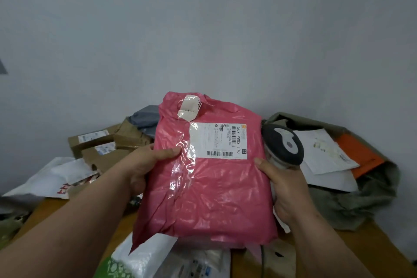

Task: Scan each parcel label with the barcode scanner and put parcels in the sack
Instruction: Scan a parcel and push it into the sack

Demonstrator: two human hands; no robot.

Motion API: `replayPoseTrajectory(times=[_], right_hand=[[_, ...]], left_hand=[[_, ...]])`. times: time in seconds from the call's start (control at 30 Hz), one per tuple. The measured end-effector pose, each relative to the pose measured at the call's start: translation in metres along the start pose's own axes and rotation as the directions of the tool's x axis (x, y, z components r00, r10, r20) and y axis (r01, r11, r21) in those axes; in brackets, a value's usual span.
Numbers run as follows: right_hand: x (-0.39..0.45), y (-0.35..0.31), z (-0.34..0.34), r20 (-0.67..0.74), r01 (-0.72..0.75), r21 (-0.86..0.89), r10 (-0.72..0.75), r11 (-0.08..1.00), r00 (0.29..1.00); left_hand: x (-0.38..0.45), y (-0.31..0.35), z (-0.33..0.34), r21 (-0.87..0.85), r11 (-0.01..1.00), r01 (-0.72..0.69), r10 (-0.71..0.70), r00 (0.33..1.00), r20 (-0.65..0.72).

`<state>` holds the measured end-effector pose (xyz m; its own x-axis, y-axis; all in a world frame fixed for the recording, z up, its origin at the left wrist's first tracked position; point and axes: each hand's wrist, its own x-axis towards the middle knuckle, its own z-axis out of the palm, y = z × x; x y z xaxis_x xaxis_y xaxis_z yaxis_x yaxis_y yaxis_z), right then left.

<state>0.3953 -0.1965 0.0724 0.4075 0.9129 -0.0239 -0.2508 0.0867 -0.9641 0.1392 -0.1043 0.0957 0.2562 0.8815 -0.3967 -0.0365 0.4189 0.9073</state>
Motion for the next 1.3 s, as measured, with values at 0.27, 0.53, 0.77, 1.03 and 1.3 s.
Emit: replayPoseTrajectory(times=[0.27, 0.53, 0.77, 1.03, 1.3], right_hand=[[0.008, -0.001, -0.012, -0.061, 0.02, -0.106, -0.026, 0.994, 0.998], [0.013, -0.012, -0.031, -0.133, -0.046, -0.079, 0.035, 0.996, 0.99], [0.004, -0.025, -0.031, -0.036, -0.026, -0.166, 0.021, 0.986, 0.999], [-0.021, -0.021, -0.008, 0.184, 0.047, -0.393, 0.028, 0.918, 0.982], [-0.028, -0.019, 0.001, 0.233, 0.113, -0.416, -0.014, 0.902, 0.972]], left_hand=[[-0.004, -0.002, 0.004, -0.114, 0.975, -0.191, 0.183, 0.98, -0.08], [-0.001, -0.004, 0.016, -0.245, 0.93, -0.274, 0.236, 0.956, -0.176], [0.002, -0.005, 0.028, -0.253, 0.915, -0.316, 0.27, 0.942, -0.2], [0.003, -0.005, 0.025, -0.24, 0.908, -0.344, 0.287, 0.926, -0.244], [0.0, -0.009, 0.018, -0.24, 0.903, -0.358, 0.292, 0.918, -0.27]])
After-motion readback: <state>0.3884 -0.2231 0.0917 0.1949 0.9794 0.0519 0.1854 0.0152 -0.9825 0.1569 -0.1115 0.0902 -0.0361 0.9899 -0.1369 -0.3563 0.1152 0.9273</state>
